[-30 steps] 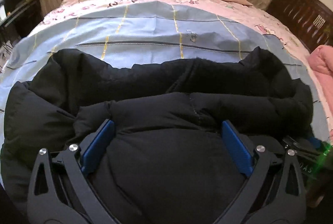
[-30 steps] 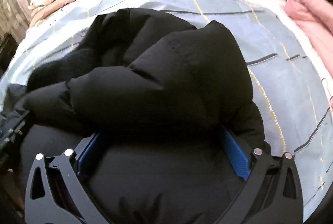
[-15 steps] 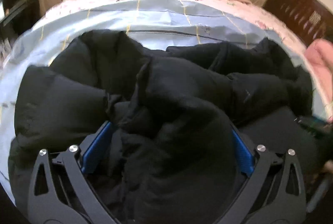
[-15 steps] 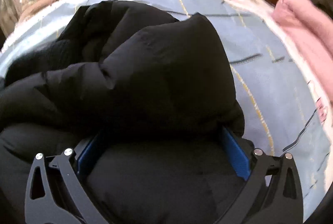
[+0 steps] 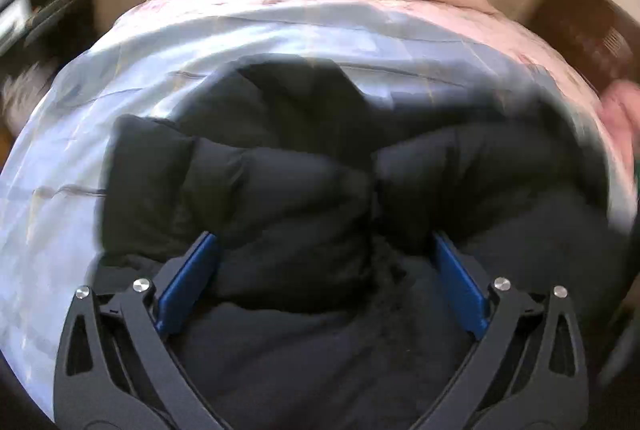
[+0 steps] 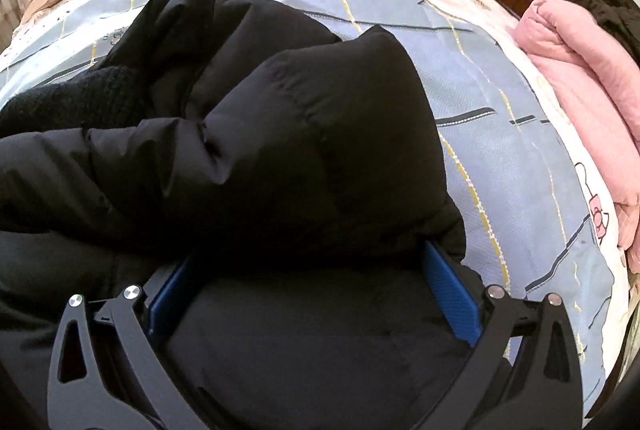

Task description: Fold large clothes

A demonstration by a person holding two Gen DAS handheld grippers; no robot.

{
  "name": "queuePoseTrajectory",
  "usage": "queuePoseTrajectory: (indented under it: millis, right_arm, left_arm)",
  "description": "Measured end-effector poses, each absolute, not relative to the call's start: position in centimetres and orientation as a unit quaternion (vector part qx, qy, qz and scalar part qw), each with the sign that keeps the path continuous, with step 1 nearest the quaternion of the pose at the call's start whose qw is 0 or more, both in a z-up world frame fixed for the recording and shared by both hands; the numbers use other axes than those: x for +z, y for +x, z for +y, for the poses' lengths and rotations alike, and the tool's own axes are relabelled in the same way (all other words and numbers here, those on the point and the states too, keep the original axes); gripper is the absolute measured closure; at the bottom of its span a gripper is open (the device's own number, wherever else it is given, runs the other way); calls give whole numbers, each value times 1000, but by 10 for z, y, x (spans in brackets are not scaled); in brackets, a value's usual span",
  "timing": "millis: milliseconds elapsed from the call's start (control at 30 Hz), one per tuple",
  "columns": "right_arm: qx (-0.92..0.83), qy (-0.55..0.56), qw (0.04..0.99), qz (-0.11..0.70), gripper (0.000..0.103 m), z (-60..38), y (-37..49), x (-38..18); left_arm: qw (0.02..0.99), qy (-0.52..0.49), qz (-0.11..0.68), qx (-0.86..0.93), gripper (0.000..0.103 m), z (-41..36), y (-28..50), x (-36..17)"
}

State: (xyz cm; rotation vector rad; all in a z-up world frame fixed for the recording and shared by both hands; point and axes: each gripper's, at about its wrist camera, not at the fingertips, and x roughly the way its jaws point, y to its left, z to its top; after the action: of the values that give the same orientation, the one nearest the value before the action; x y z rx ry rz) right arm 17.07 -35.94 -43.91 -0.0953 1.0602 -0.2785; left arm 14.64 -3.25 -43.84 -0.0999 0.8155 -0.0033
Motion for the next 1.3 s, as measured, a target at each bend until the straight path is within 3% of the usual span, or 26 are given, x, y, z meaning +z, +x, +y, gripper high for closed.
queuePoseTrajectory:
  millis: [267,433,600,700,867,1100,1200,1300]
  right_arm:
    - [-154,-3,855,496,1,-368,145,-403]
    - [-148,171,871,437,1,-381,8,-343]
    - [-220,274,825,443,1,-379,-131,-359]
    - [-258,323,789,454,3,-374,-186,-374]
    - [-236,433,765,415,3,-380,-216,-392]
    - [-153,514,739,407,3,-399,-200,-427]
    - [-104,529,734,413,3,-402,-188,-439]
    - [-65,523,732,432,3,-399,-170,-454]
  left_arm:
    - [915,-72,396,13,2,-29,151,-442]
    - [916,-80,392,-2,2,-25,146,-445]
    - [893,-59,445,-23,2,-27,158,-435]
    - [877,-45,477,-24,2,-21,147,-404]
    - [862,-159,475,-76,2,26,25,-348]
    - [696,-373,613,-21,2,87,-153,-427]
    - [672,-392,628,-15,2,77,-185,-453]
    - [700,-408,587,-13,2,56,-199,-460]
